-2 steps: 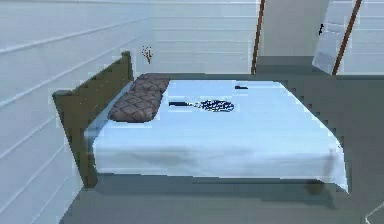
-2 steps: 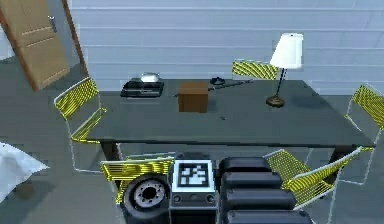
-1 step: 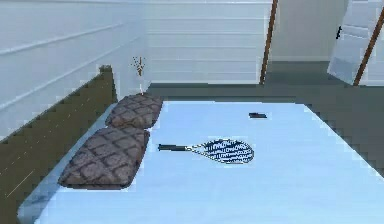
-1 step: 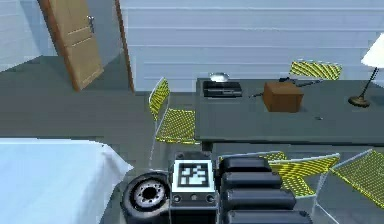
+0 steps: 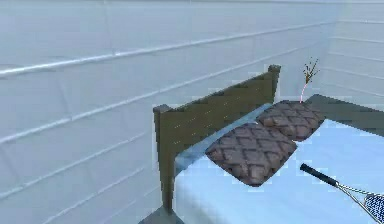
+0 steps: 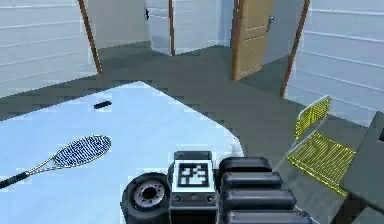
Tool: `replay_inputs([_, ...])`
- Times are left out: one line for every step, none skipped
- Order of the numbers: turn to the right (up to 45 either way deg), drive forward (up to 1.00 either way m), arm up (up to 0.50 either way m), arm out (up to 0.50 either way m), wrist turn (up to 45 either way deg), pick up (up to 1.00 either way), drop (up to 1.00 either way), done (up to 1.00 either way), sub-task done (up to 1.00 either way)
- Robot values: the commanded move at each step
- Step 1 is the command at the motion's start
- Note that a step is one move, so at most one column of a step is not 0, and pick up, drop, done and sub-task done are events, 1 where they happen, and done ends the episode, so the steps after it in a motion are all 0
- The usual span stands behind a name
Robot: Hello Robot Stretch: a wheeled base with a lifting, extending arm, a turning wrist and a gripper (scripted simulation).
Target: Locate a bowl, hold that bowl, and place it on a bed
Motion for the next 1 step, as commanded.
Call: replay_inputs([-45.0, 0.0, 0.0, 0.0, 0.0, 0.0, 0.0, 0.0, 0.0])
